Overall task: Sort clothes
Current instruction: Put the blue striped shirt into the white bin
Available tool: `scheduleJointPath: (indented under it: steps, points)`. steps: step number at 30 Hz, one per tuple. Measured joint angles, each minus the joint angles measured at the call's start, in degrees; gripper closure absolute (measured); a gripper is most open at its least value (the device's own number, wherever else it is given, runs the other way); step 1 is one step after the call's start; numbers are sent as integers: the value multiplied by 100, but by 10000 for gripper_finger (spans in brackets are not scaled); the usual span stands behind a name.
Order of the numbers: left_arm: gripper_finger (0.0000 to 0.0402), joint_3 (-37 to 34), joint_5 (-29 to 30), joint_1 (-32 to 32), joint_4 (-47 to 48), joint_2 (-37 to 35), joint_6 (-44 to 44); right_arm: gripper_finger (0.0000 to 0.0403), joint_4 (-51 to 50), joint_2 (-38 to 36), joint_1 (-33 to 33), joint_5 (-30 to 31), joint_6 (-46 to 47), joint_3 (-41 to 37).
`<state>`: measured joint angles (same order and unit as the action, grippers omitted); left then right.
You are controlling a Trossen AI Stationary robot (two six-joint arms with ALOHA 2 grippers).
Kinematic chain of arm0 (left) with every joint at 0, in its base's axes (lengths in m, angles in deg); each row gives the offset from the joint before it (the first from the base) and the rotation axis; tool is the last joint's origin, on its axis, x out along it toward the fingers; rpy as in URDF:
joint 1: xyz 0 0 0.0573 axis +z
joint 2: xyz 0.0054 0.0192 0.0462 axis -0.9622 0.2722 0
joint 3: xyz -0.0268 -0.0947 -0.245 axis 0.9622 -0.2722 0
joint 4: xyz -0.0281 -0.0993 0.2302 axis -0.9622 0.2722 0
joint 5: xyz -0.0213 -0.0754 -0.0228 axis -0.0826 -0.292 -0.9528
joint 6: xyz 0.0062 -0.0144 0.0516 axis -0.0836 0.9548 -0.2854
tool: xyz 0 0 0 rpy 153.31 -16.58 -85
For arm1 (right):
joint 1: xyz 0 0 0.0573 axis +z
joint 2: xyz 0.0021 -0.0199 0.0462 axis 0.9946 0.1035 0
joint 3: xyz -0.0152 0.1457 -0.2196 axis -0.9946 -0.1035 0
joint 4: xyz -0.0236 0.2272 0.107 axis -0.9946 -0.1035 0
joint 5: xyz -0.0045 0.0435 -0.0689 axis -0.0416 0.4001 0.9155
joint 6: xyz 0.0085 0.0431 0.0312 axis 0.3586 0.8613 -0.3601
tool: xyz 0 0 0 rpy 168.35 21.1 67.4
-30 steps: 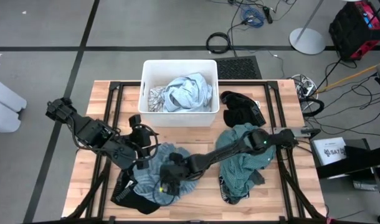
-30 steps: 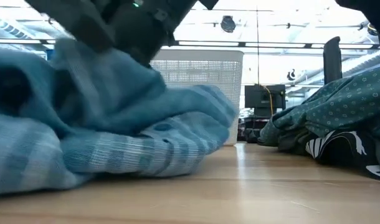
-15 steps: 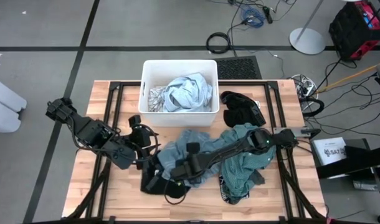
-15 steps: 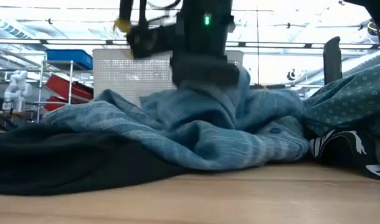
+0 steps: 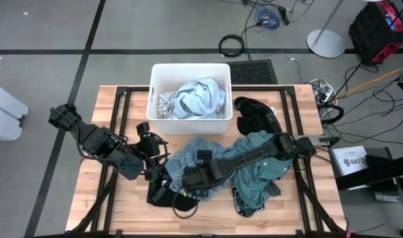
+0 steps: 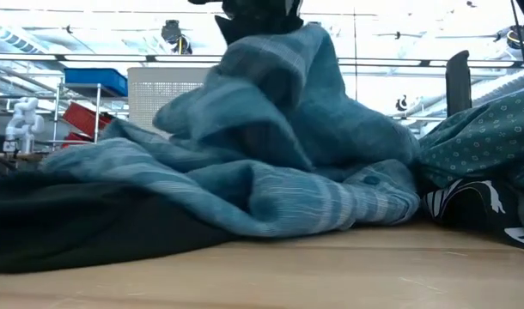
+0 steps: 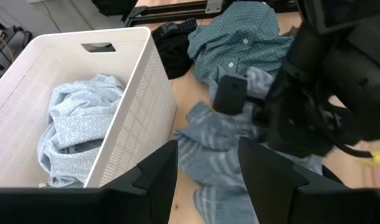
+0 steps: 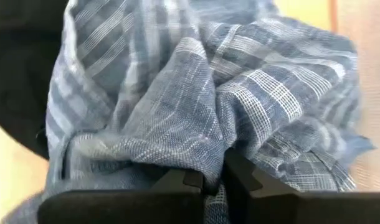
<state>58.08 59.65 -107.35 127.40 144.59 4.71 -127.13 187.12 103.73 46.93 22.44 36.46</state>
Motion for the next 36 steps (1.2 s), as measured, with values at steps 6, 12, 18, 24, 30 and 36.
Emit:
scheduleJointPath:
  steps: [6,12,18,24,30,36]
  points:
    - [224,0,-24,-43,1,0,-2,356,145,33,60,-76,94,4]
    - [224,0,-31,-81,4,0,2,276,126,2,40,-279,-32,4]
    - [224,0,-37,-81,2,0,2,215,-22,-314,-145,-708,-3,4]
    - [224,0,-42,-81,17,0,-4,198,38,-644,-171,-734,239,5]
    - [224,0,-39,-79,51,0,0,200,546,-600,-18,-712,530,16]
    - [224,0,-39,-79,65,2,45,201,930,-28,208,-695,631,8]
